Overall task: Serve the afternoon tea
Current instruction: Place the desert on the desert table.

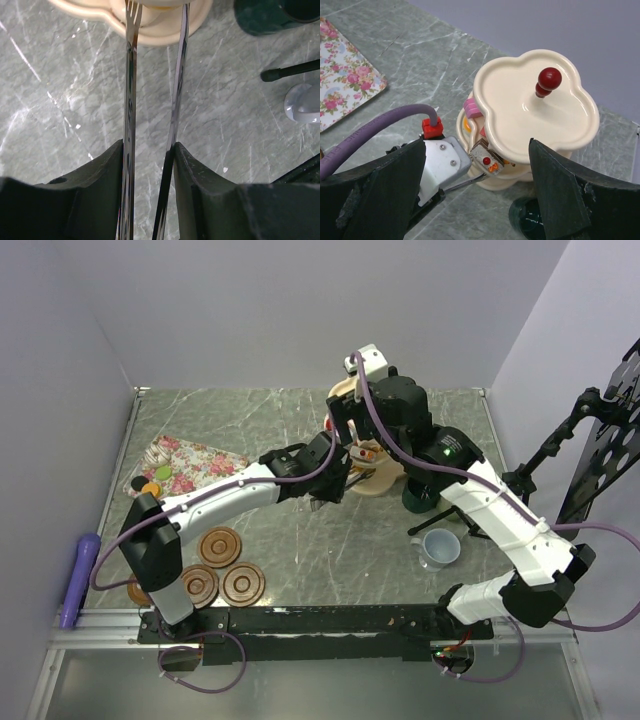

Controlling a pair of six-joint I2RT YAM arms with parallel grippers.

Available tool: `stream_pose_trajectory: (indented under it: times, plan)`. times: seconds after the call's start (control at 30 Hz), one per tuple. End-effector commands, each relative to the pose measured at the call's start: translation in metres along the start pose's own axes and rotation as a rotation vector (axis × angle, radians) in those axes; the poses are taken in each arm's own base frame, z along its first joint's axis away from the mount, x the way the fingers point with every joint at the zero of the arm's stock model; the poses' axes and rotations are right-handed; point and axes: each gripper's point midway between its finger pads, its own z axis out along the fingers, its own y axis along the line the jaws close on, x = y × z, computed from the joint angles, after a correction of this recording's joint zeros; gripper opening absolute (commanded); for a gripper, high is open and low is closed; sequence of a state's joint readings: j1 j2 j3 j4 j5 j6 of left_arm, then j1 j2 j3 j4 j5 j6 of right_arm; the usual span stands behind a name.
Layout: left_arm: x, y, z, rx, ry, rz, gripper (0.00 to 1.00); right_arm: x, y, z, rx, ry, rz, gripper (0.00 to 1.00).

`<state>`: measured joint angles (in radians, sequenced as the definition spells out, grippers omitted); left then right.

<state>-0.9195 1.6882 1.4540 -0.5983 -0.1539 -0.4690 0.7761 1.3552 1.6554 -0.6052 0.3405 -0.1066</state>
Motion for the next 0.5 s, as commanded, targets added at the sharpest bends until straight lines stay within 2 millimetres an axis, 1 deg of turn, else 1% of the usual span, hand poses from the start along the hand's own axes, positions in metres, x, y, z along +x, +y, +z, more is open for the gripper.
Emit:
stream_pose_trajectory:
  times: [0.0,0.1,0.2,0.37,0.47]
  plan:
    - [-0.041,-0.027,0.0,0.049,-0.139,0.065,0.4,-0.004,0.02,-0.003,-0.088,-0.022,-0.006,0.9]
    - [-0.048,-0.027,0.004,0.038,-0.168,0.067,0.4,-0.004,0.021,-0.003,-0.092,-0.022,-0.005,0.9]
    - [-0.05,-0.028,0.008,0.031,-0.17,0.064,0.4,-0.004,0.024,-0.003,-0.103,-0.02,-0.003,0.9]
    - [-0.037,-0.026,0.019,0.025,-0.13,0.062,0.43,-0.003,0.024,-0.003,-0.104,-0.018,-0.005,0.9]
    - [-0.032,-0.024,0.021,0.018,-0.123,0.068,0.46,-0.002,0.024,-0.002,-0.104,-0.016,-0.008,0.9]
